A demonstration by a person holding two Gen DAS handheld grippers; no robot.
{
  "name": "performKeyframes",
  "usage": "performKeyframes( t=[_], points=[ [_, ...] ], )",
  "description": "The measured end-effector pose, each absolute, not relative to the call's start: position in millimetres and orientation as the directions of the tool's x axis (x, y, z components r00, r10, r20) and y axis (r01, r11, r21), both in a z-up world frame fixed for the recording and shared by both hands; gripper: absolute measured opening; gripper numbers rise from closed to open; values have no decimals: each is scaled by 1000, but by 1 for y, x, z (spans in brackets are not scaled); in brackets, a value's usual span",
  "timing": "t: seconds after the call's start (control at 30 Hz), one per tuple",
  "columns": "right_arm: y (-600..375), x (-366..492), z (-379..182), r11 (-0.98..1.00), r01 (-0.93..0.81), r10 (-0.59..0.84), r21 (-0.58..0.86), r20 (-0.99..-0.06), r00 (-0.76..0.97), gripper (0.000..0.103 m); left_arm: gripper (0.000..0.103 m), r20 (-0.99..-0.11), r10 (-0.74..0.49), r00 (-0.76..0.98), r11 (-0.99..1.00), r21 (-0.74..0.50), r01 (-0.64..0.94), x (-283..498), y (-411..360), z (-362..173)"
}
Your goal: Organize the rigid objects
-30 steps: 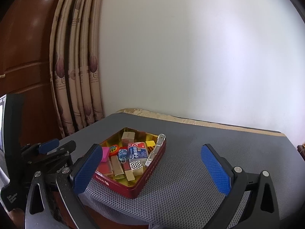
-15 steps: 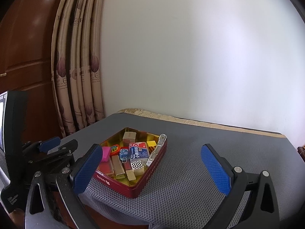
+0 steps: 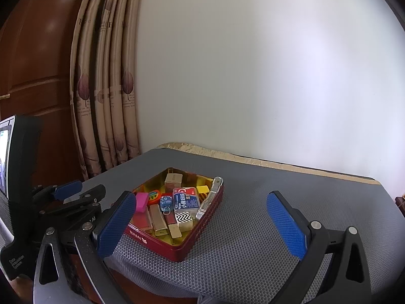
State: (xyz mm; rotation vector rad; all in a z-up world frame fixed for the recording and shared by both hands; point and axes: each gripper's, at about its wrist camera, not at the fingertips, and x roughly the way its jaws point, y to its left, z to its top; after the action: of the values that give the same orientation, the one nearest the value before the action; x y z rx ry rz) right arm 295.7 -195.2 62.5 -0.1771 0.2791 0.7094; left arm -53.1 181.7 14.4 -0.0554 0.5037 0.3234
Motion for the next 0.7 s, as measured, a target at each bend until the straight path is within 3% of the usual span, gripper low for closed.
performKeyframes(
  t=[0.17,0.3,0.7],
  points=[
    [-194,295,62,743,-665,618,-71,-310,723,102,41,-476,295,828,947,31,-320,-55,181,15],
    [-194,295,61,743,-666,616,-73,-315,722,102,53,-468,302,830,944,28,-328,-57,181,16],
    [-193,293,62,741,-667,616,-75,-318,720,102,55,-444,310,841,943,32,-331,-61,179,21]
  ],
)
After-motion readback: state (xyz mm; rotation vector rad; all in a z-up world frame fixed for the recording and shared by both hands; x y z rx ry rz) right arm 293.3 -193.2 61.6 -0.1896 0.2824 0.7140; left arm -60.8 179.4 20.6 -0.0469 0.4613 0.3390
